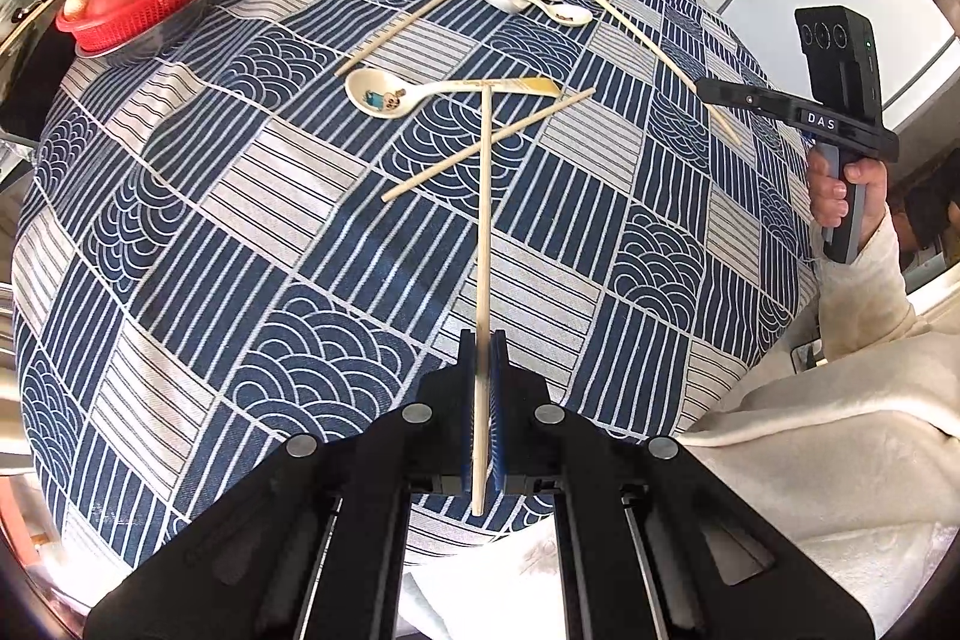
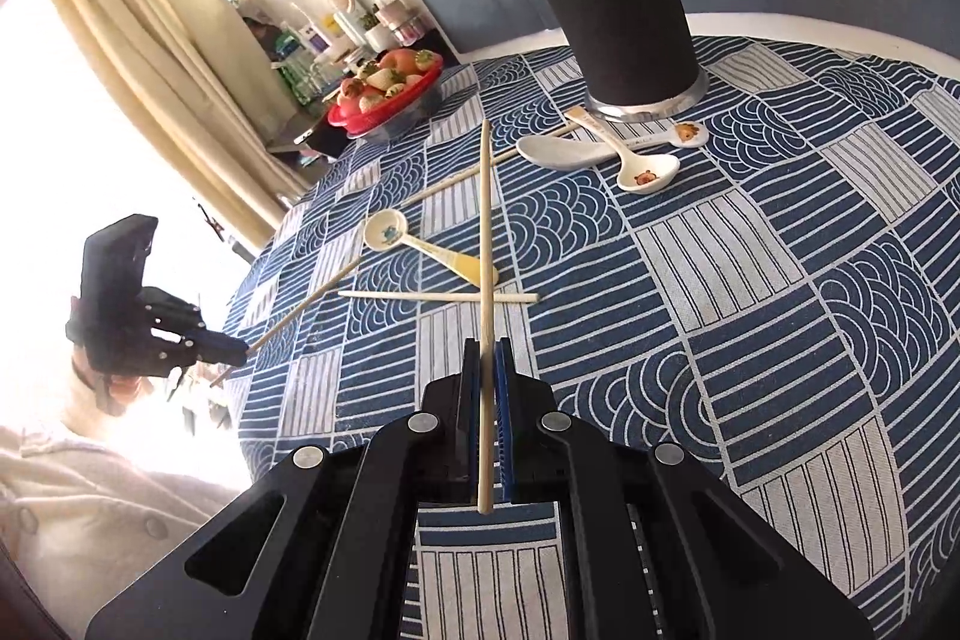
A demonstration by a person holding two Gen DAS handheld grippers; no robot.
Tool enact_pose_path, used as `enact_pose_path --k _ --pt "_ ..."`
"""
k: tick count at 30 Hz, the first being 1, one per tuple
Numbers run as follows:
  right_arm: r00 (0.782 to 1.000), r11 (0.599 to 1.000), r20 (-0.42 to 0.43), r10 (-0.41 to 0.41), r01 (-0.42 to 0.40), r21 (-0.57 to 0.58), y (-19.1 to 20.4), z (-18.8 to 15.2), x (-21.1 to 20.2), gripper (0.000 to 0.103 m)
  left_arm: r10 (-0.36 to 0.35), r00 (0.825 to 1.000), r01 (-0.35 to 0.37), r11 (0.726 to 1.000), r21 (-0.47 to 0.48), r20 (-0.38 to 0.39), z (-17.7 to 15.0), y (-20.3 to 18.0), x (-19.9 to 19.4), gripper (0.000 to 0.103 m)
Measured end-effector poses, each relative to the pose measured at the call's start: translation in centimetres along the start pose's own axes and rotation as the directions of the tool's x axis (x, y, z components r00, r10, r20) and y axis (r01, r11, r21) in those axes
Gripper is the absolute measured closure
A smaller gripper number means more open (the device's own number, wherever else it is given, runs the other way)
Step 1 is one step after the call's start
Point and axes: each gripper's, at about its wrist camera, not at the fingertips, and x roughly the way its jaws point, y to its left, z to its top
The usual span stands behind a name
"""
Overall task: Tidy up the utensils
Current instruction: 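Close the left gripper on one wooden chopstick and lift it upright, then carry the chopstick with the left gripper over the black holder and lower it in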
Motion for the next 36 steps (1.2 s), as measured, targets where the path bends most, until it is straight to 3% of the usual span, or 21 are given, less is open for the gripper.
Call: enact_pose_path --k 9,19,26,36 --pt "0.994 0.999 0.104 0.017 -0.012 -0.043 1.4 2.4 -2.1 0.098 0.031 0.982 -0.030 1.000 -0.007 0.184 2.6 1.0 -4.2 0.098" --pt "0.981 0.997 0.194 0.027 -0.012 -0.080 2.9 4.9 -3.5 0.098 0.043 0.935 -0.051 0.999 0.014 0.352 6.6 2.1 -6.6 0.098" --pt "0.965 0.996 0.260 0.028 -0.006 -0.085 3.4 6.9 -4.4 0.098 -0.012 0.886 0.001 1.000 0.025 0.463 9.9 2.9 -7.3 0.098" --pt "0.941 1.000 0.337 0.019 -0.010 -0.030 1.9 9.9 -5.0 0.098 -0.138 0.832 0.113 0.990 0.079 0.538 14.6 2.9 -6.2 0.098"
